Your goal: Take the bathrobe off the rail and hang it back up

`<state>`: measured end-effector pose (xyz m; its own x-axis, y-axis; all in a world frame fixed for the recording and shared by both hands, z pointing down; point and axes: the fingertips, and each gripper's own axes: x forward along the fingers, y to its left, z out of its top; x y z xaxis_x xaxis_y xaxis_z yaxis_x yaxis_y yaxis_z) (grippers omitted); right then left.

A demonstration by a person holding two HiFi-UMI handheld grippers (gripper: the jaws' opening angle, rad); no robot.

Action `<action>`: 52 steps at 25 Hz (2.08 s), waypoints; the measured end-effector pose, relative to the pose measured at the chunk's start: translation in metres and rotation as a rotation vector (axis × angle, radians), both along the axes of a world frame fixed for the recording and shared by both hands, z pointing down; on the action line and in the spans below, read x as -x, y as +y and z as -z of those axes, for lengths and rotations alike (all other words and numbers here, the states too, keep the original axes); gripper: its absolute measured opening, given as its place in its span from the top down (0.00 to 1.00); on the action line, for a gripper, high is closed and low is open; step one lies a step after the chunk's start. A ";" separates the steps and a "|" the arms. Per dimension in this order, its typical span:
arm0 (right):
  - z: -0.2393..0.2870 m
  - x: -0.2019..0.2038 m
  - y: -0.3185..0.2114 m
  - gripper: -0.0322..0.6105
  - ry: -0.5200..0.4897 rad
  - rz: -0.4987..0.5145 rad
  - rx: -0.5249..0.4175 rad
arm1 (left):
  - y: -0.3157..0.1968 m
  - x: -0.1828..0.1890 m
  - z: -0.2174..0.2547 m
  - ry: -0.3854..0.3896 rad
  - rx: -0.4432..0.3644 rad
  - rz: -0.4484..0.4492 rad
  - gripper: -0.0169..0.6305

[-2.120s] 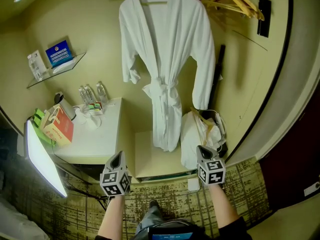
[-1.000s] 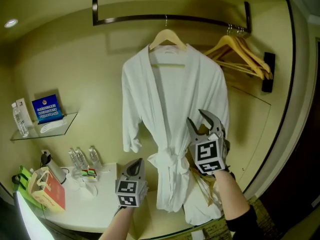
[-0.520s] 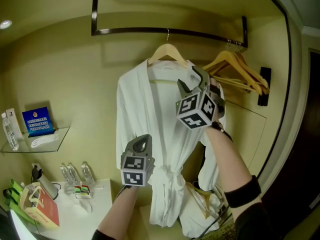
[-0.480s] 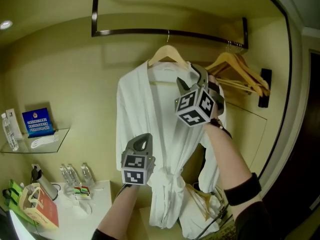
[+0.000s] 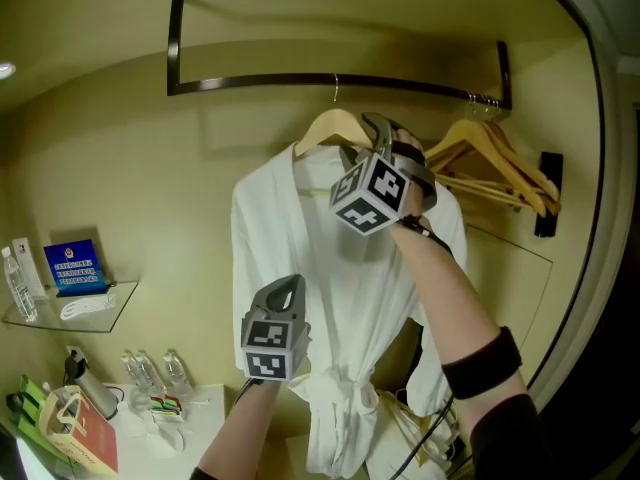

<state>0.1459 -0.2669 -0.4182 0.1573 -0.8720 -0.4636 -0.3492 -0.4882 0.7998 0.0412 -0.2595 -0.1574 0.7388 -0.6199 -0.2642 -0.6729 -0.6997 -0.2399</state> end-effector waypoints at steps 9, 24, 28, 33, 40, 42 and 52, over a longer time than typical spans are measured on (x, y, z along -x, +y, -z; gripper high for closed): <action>0.009 -0.004 -0.023 0.63 0.044 -0.010 0.009 | -0.014 -0.004 0.000 0.023 0.002 -0.001 0.97; 0.025 -0.007 -0.010 0.63 0.005 0.017 -0.051 | -0.013 0.014 -0.003 0.022 0.012 0.030 0.97; 0.026 0.002 -0.001 0.63 0.024 0.026 -0.056 | -0.009 0.015 -0.004 0.021 0.012 0.028 0.97; 0.015 0.006 0.009 0.63 0.022 0.029 -0.043 | -0.001 0.019 -0.006 0.019 0.014 0.021 0.97; -0.015 0.024 0.028 0.63 0.019 0.050 -0.021 | 0.016 0.032 -0.025 0.010 0.041 0.010 0.97; -0.030 0.030 0.029 0.63 0.008 0.056 -0.002 | 0.022 0.041 -0.033 0.004 0.053 0.014 0.97; -0.132 0.071 0.034 0.63 -0.053 0.091 0.091 | 0.045 0.102 -0.093 -0.021 0.132 0.039 0.97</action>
